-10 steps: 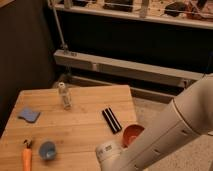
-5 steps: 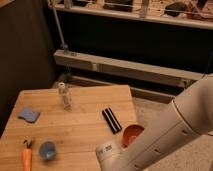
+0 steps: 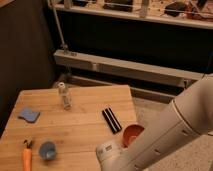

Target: Push the ceramic bowl across the table

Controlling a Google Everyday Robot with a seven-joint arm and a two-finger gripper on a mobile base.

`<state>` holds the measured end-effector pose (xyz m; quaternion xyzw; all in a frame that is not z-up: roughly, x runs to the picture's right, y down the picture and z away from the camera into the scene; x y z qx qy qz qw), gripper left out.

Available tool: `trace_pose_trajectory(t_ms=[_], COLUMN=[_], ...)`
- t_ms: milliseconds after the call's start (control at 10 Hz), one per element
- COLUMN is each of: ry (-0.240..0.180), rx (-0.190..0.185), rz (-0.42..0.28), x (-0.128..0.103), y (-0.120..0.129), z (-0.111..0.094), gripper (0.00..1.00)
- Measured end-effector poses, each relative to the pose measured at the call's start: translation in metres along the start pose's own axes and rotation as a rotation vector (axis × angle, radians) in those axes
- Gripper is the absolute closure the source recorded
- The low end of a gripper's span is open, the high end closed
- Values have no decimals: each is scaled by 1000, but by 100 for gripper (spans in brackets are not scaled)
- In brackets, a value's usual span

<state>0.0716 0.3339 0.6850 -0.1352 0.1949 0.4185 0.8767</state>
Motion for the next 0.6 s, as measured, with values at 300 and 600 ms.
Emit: trace_pose_trajectory(t_ms=[300,600], ry=[0,-5], rx=[0,-1], rz=[0,-25], x=[0,-1], y=[0,1], z=[0,0], gripper=[35,35])
